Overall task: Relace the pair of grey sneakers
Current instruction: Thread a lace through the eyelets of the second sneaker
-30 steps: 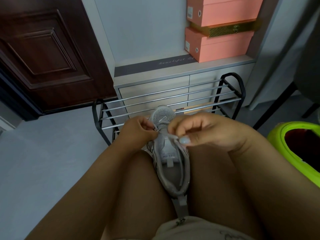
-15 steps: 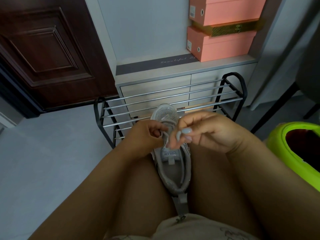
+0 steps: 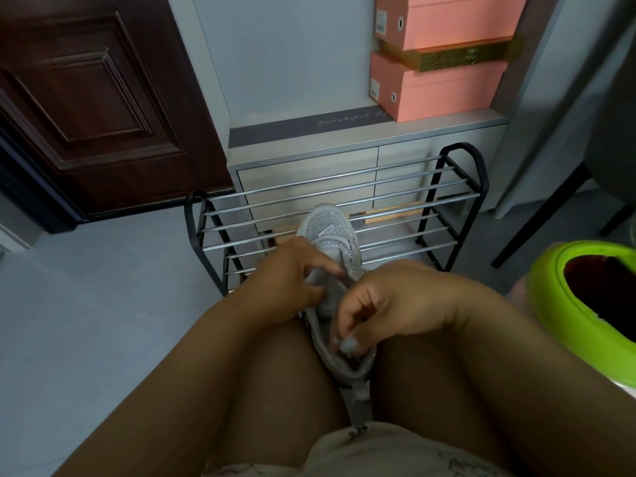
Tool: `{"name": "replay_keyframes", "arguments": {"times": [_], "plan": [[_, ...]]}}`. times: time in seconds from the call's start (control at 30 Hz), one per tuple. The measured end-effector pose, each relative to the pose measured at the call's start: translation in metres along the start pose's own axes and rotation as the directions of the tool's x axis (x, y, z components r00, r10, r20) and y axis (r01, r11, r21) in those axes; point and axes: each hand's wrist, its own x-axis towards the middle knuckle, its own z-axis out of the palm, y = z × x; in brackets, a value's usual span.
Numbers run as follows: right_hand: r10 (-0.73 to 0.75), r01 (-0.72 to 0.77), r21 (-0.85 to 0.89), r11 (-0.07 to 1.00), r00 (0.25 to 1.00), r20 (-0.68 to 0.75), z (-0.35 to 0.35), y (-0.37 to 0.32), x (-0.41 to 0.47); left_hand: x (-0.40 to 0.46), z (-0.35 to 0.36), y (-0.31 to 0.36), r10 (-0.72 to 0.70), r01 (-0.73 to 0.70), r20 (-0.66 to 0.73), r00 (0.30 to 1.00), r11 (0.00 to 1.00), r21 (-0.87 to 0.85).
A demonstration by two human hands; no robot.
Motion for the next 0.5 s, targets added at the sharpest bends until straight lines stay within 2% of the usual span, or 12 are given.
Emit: {"name": "replay_keyframes", "arguments": {"times": [0.07,0.1,0.2,0.27,0.33,0.4,0.5], "plan": [[0.014,-0.022,-0.173,0.985,0.999,-0.047,0.001,0.001,0.001,-0.004,-0.002,0.003,0.036,-0.036,0.01,0.999,0.999,0.012],[0.009,-0.019,-0.198,0.98,0.998,-0.056,0.001,0.001,0.002,-0.006,-0.004,0.006,0.04,-0.04,-0.001,0.999,0.999,-0.023],[-0.104,0.101,-0.053,0.993,0.992,-0.064,0.0,0.002,-0.001,-0.014,-0.011,0.015,0.039,-0.053,-0.07,0.997,0.976,-0.212],[-0.131,0.134,0.027,0.991,0.986,-0.1,-0.002,0.002,-0.004,-0.016,-0.014,0.023,-0.01,-0.019,-0.093,0.996,0.951,-0.31],[-0.046,0.046,-0.003,0.999,0.985,-0.168,-0.005,0.005,-0.006,-0.014,-0.013,0.029,-0.051,0.027,-0.077,0.996,0.955,-0.295],[0.043,-0.06,-0.074,0.995,0.974,-0.222,-0.008,0.008,-0.006,-0.01,-0.01,0.032,-0.065,0.054,-0.049,0.997,0.978,-0.202],[0.149,-0.215,-0.284,0.934,0.96,-0.238,-0.007,0.005,0.0,-0.006,-0.006,0.032,-0.062,0.059,-0.033,0.998,0.995,-0.082]]}}
